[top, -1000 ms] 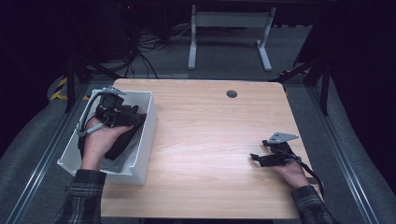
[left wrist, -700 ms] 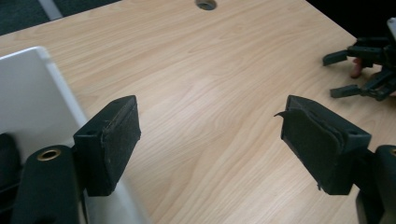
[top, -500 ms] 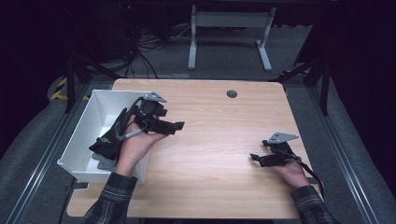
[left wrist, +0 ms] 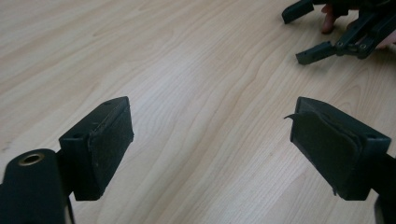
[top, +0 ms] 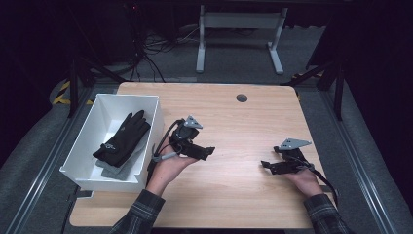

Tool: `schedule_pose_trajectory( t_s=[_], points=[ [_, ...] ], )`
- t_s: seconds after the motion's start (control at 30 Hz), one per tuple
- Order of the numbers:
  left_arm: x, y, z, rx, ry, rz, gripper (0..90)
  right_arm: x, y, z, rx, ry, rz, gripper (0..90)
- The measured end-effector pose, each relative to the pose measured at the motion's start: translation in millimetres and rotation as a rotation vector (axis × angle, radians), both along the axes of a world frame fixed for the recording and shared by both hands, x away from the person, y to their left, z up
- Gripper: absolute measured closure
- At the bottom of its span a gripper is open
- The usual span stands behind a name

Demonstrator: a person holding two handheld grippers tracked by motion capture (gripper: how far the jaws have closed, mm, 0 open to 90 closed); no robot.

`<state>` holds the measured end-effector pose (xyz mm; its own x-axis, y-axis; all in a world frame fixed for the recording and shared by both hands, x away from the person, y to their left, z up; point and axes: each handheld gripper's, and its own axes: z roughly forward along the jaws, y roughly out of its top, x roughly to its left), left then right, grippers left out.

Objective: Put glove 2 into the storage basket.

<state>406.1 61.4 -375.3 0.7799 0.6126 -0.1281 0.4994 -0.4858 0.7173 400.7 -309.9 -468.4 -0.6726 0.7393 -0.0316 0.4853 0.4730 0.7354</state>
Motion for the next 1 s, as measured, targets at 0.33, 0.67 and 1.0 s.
schedule_pose_trajectory(
  t_s=[0.33,0.67,1.0],
  points=[
    [-5.2,-16.2,-48.1,0.057,0.009,-0.049,11.7,0.0,0.0,0.0,0.0,0.001,0.002,17.2],
    [-8.3,-19.7,-87.0,0.126,0.001,-0.036,7.9,-0.1,0.0,0.0,0.0,0.001,0.002,17.2],
    [-9.8,-16.5,-100.8,0.109,-0.055,-0.07,0.0,-0.6,0.2,0.0,0.0,0.001,0.001,16.9]
  ],
)
